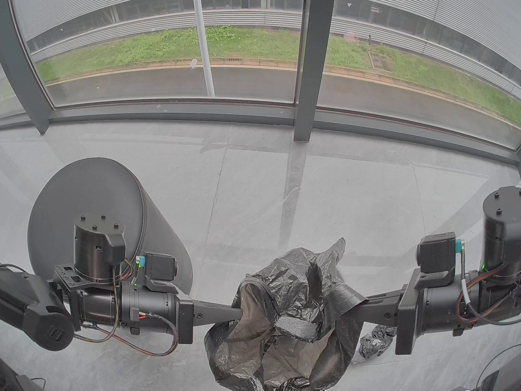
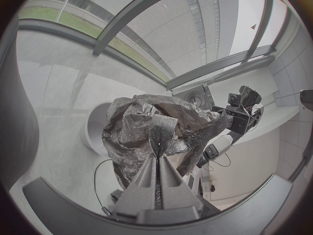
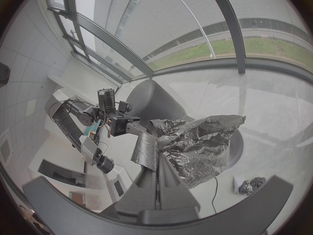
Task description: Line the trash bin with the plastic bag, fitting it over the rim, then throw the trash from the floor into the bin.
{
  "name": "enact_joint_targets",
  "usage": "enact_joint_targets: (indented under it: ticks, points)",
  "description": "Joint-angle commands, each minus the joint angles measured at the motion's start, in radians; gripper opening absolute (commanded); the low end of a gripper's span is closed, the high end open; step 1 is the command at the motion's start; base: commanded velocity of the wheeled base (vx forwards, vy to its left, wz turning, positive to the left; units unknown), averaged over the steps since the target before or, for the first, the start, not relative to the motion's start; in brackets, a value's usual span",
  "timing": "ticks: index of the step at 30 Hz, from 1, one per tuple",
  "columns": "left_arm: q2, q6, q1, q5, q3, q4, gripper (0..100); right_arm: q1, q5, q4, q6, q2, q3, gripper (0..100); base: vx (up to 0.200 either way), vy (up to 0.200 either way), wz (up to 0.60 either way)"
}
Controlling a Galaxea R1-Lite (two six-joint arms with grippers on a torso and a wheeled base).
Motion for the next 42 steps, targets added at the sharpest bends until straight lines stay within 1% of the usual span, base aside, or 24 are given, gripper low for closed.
enact_joint_targets:
  ticks: [1,4,6,7,8,10,12,15,18,22,26,28,29,30,33,36,38,42]
  points:
    - [0.126,0.003,0.035,-0.030,0.002,-0.032,0,-0.057,0.038,0.001,0.051,0.108,0.012,0,0.000,0.000,0.00]
    - [0.228,0.003,0.058,-0.030,-0.012,-0.137,0,-0.115,0.078,-0.029,0.054,0.197,0.009,0,0.000,0.000,0.00]
    - [0.302,0.000,0.073,-0.030,-0.015,-0.229,0,-0.149,0.112,-0.085,0.054,0.263,0.011,0,0.000,0.000,0.00]
    - [0.325,-0.002,0.079,-0.032,-0.018,-0.262,0,-0.158,0.120,-0.108,0.054,0.289,0.011,0,0.000,0.000,0.00]
    - [0.325,-0.002,0.079,-0.032,-0.018,-0.262,0,-0.158,0.120,-0.108,0.054,0.289,0.011,0,0.000,0.000,0.00]
    - [0.406,-0.002,0.098,-0.035,-0.021,-0.366,0,-0.200,0.135,-0.199,0.054,0.398,0.004,0,0.000,0.000,0.00]
    - [0.448,-0.002,0.104,-0.035,-0.035,-0.412,0,-0.229,0.133,-0.269,0.045,0.466,-0.008,0,0.000,0.000,0.00]
    - [0.483,-0.002,0.108,-0.035,-0.082,-0.440,0,-0.270,0.130,-0.337,0.044,0.516,-0.045,0,0.000,0.000,0.00]
    - [0.505,-0.011,0.108,-0.034,-0.145,-0.440,0,-0.307,0.130,-0.338,0.044,0.509,-0.068,0,0.000,0.000,0.00]
    - [0.514,-0.052,0.101,-0.035,-0.170,-0.440,0,-0.344,0.130,-0.337,0.044,0.470,-0.036,0,0.000,0.000,0.00]
    - [0.491,-0.075,0.090,-0.044,-0.148,-0.440,0,-0.347,0.130,-0.315,0.044,0.424,0.015,0,0.000,0.000,0.00]
    - [0.446,-0.098,0.090,-0.072,-0.108,-0.436,0,-0.341,0.135,-0.263,0.048,0.381,0.046,0,0.000,0.000,0.00]
    - [0.446,-0.098,0.090,-0.072,-0.108,-0.436,0,-0.341,0.135,-0.263,0.048,0.381,0.046,0,0.000,0.000,0.00]
    - [0.420,-0.132,0.090,-0.080,-0.070,-0.435,0,-0.336,0.139,-0.227,0.053,0.366,0.043,0,0.000,0.000,0.00]
    - [0.376,-0.180,0.087,-0.081,-0.018,-0.436,0,-0.327,0.161,-0.165,0.053,0.349,0.030,0,0.000,0.000,0.00]
    - [0.350,-0.203,0.085,-0.081,0.010,-0.435,0,-0.325,0.181,-0.113,0.053,0.334,0.014,0,0.000,0.000,0.00]
    - [0.328,-0.243,0.082,-0.084,0.043,-0.435,0,-0.321,0.204,-0.010,0.053,0.318,-0.020,0,0.000,0.000,0.00]
    - [0.316,-0.290,0.062,-0.101,0.079,-0.435,0,-0.316,0.219,0.122,0.053,0.337,-0.094,0,0.000,0.000,0.00]
